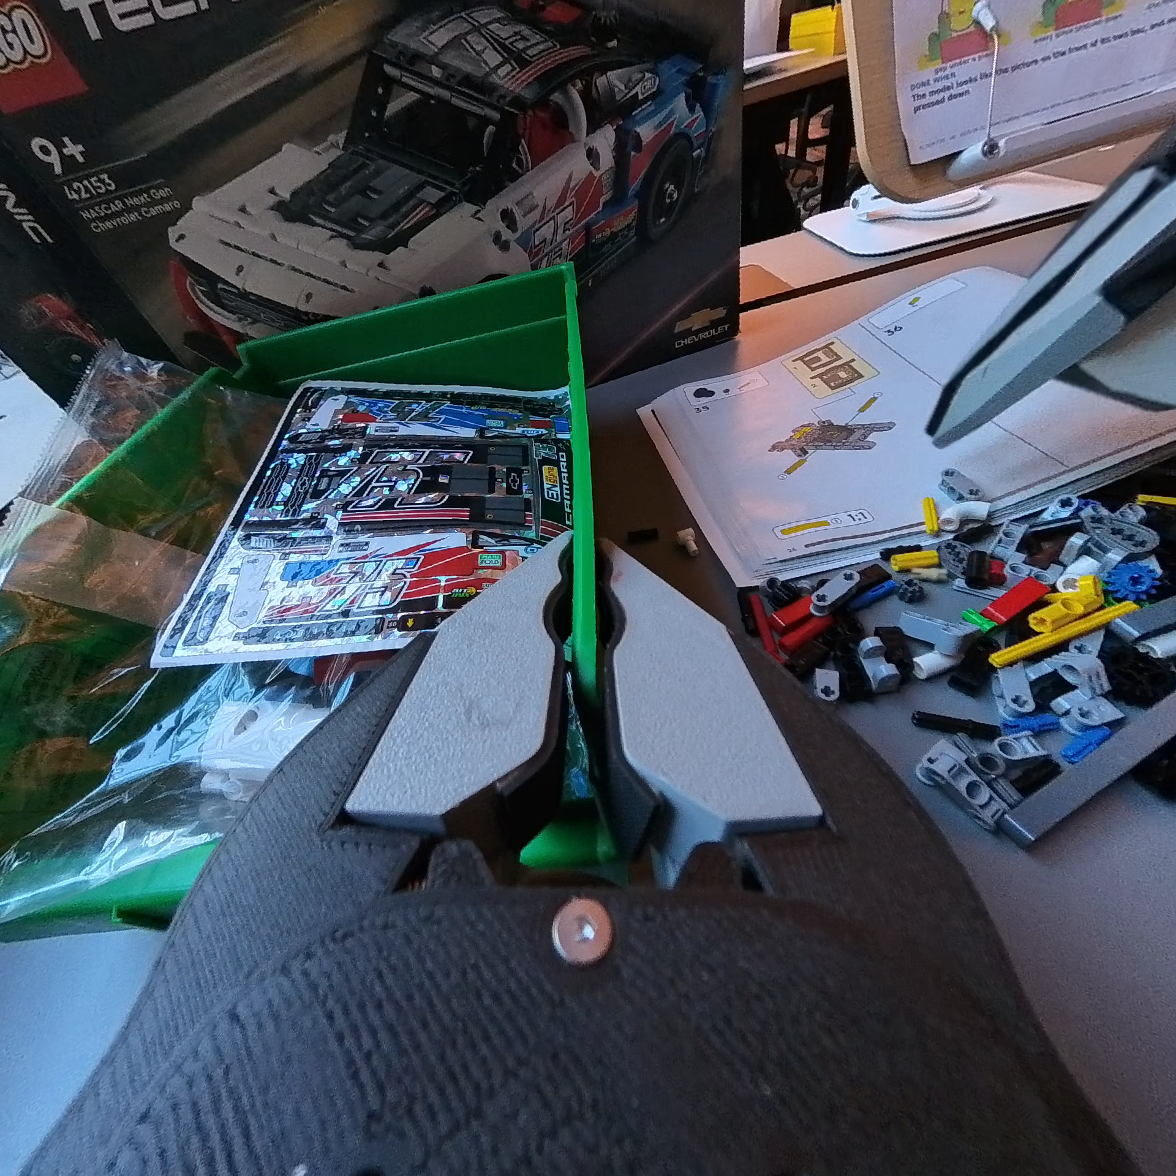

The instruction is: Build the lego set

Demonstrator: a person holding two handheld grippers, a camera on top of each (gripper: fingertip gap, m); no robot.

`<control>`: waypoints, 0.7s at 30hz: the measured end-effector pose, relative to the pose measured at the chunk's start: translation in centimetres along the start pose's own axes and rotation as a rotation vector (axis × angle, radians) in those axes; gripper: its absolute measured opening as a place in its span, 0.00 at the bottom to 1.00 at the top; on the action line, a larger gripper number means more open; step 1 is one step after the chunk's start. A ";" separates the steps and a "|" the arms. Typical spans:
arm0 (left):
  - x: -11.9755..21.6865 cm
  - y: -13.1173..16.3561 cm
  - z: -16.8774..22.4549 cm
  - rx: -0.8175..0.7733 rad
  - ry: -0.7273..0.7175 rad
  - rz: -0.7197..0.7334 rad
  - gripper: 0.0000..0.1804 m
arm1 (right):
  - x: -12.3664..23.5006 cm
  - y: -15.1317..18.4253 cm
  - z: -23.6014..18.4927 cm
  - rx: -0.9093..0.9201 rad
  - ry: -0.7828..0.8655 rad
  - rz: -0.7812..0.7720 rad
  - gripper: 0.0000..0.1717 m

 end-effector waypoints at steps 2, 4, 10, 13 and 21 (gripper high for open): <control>0.0 0.0 0.0 0.000 0.000 0.000 0.01 | -0.9 1.0 0.3 -0.026 -0.005 -0.048 0.06; 0.0 0.0 0.0 0.000 0.001 0.000 0.01 | -1.8 1.6 -0.2 -0.052 -0.065 -0.071 0.01; 0.0 0.0 0.0 0.001 0.003 0.002 0.01 | -1.8 1.3 -3.2 -0.014 -0.185 -0.041 0.00; 0.0 0.0 0.0 -0.001 0.001 0.002 0.01 | -0.9 0.3 -2.4 0.001 -0.127 -0.010 0.00; 0.0 0.0 0.0 0.000 0.002 0.002 0.01 | -2.7 1.1 -1.2 -0.019 -0.096 -0.087 0.00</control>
Point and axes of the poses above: each gripper's, where its closed fingertips meet, x back along the fingers, y out of its underside, z = x × y across the jaws, the point moved 10 cm from there along x, back along the fingers, and after that the axes turned 15 degrees about x, right-handed, at the moved point
